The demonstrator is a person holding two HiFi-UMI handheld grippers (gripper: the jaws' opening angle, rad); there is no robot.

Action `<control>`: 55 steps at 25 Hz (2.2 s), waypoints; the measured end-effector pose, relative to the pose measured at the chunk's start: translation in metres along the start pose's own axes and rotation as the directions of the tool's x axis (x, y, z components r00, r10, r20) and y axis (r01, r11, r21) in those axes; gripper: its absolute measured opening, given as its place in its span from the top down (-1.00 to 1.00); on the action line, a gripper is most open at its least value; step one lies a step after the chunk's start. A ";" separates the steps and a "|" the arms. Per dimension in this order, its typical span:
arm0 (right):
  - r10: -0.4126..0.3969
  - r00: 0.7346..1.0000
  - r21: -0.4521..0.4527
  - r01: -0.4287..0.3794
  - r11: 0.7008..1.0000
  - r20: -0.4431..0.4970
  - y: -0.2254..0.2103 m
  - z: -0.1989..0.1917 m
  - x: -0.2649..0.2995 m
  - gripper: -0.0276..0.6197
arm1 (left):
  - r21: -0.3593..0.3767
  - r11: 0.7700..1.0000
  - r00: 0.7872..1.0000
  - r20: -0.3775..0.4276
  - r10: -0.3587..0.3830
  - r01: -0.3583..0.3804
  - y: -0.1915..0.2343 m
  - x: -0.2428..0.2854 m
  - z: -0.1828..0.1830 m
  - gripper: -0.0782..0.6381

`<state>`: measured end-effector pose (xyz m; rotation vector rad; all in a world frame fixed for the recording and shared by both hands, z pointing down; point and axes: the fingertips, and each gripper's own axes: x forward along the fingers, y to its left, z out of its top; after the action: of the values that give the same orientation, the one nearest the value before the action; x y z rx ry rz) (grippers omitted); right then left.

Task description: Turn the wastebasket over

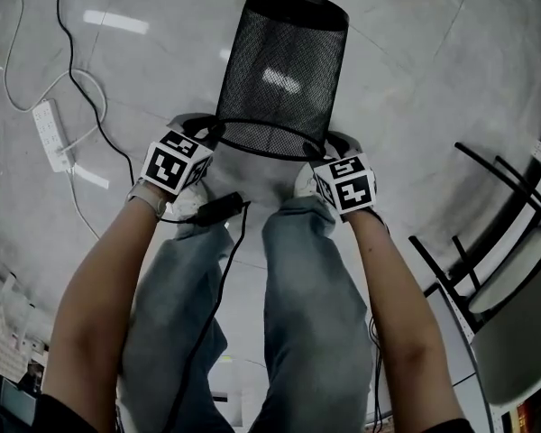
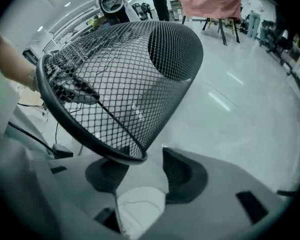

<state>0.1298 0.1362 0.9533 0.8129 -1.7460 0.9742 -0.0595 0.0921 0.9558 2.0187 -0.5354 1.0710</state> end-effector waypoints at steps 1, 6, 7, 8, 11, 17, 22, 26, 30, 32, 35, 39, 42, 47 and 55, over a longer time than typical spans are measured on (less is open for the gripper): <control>0.007 1.000 0.002 -0.007 1.000 -0.018 -0.001 -0.002 -0.001 0.27 | -0.022 1.000 1.000 -0.008 -0.008 0.007 -0.001 -0.001 -0.002 0.52; 0.026 0.992 -0.042 -0.031 0.999 -0.126 -0.019 -0.027 -0.032 0.18 | -0.133 0.990 0.996 -0.081 0.034 -0.045 -0.017 -0.026 -0.027 0.36; 0.027 0.989 -0.047 -0.034 0.998 -0.145 -0.022 -0.029 -0.043 0.18 | -0.170 0.984 0.995 -0.092 0.040 -0.055 -0.021 -0.033 -0.034 0.36; 0.026 0.988 -0.041 -0.033 0.999 -0.153 -0.026 -0.027 -0.054 0.18 | -0.217 0.974 0.995 -0.093 0.040 -0.060 -0.026 -0.041 -0.040 0.36; 0.029 0.993 -0.014 -0.030 0.999 -0.117 -0.044 -0.004 -0.087 0.18 | -0.397 0.917 0.999 -0.019 0.035 -0.040 -0.045 -0.066 -0.042 0.36; 0.098 0.995 -0.085 -0.100 0.991 -0.027 -0.084 0.085 -0.130 0.07 | -0.632 0.769 0.967 0.242 0.074 0.099 -0.083 -0.101 0.009 0.28; 0.194 0.981 -0.228 -0.193 0.954 -0.019 -0.092 0.175 -0.128 -0.11 | -0.712 0.674 0.920 0.371 0.126 0.195 -0.103 -0.109 0.042 0.24; 0.258 0.966 -0.303 -0.254 0.919 -0.030 -0.091 0.236 -0.107 -0.19 | -0.763 0.596 0.892 0.421 0.164 0.251 -0.107 -0.101 0.060 0.21; 0.315 0.945 -0.323 -0.327 0.888 -0.089 -0.083 0.262 -0.079 -0.24 | -0.801 0.526 0.869 0.448 0.210 0.286 -0.110 -0.088 0.068 0.16; 0.338 0.933 -0.318 -0.359 0.878 -0.120 -0.081 0.266 -0.068 -0.26 | -0.810 0.494 0.851 0.472 0.232 0.315 -0.109 -0.083 0.075 0.14; 0.372 0.916 -0.304 -0.401 0.864 -0.150 -0.078 0.270 -0.052 -0.27 | -0.816 0.467 0.835 0.492 0.247 0.342 -0.104 -0.076 0.085 0.14; 0.407 0.891 -0.299 -0.452 0.841 -0.201 -0.070 0.263 -0.039 -0.27 | -0.827 0.473 0.853 0.457 0.252 0.303 -0.099 -0.067 0.084 0.15; 0.448 0.872 -0.264 -0.487 0.833 -0.195 -0.062 0.261 -0.038 -0.27 | -0.830 0.479 0.853 0.449 0.266 0.287 -0.092 -0.066 0.079 0.27; 0.484 0.856 -0.240 -0.516 0.822 -0.183 -0.060 0.259 -0.037 -0.26 | -0.802 0.511 0.847 0.476 0.234 0.310 -0.091 -0.064 0.083 0.33; 0.509 0.851 -0.169 -0.524 0.835 -0.129 -0.067 0.245 -0.061 -0.21 | -0.779 0.560 0.891 0.429 0.149 0.281 -0.105 -0.060 0.079 0.36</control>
<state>0.1069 -0.1041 0.8545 0.1579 -2.0006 1.1369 0.0159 0.0947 0.8325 1.3538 -0.9800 0.1418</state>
